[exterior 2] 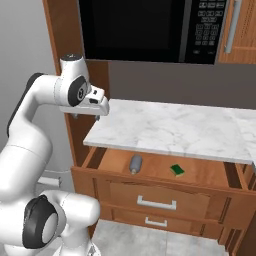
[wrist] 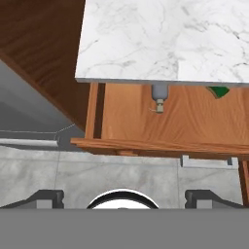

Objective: Restock the sink supplies by placing the sponge and soap dispenser on the counter and next to the sink. Make sure the soap dispenser is upright.

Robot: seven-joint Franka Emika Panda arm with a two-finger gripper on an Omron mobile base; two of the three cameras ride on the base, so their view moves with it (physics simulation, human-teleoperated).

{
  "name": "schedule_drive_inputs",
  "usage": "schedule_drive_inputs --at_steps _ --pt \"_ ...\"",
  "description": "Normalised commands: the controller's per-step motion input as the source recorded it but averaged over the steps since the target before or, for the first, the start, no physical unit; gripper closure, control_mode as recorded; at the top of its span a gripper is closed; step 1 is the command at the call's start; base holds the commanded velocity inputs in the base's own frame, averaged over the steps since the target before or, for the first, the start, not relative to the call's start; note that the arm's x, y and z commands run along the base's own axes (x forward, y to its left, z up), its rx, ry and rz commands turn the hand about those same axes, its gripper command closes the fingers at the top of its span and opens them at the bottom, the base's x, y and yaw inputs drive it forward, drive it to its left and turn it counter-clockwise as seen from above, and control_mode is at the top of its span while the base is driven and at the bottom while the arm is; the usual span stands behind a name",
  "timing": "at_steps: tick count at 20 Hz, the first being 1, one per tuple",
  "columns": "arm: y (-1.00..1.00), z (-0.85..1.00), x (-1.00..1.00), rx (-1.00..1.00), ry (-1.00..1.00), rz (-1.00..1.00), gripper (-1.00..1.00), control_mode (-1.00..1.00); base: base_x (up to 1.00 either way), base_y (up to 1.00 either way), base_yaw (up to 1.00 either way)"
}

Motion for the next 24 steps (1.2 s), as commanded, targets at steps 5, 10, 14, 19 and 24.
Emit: schedule_drive_inputs --at_steps 5,10,14,19,24 --pt "0.0 0.0 0.0 0.0 0.0 0.0 -1.0 1.0 -0.15 -0.27 -0.02" --pt "0.0 0.0 0.0 0.0 0.0 0.0 -1.0 1.0 -0.24 -0.25 -0.03" --pt "0.0 0.0 0.0 0.0 0.0 0.0 -1.0 1.0 -0.14 -0.12 -0.01" --pt "-0.47 -0.47 0.1 0.08 0.04 0.0 -1.0 -1.0 0.0 0.0 0.0" --pt "-0.98 -1.0 0.35 0.19 0.18 0.0 -1.0 -1.0 0.0 0.0 0.0"
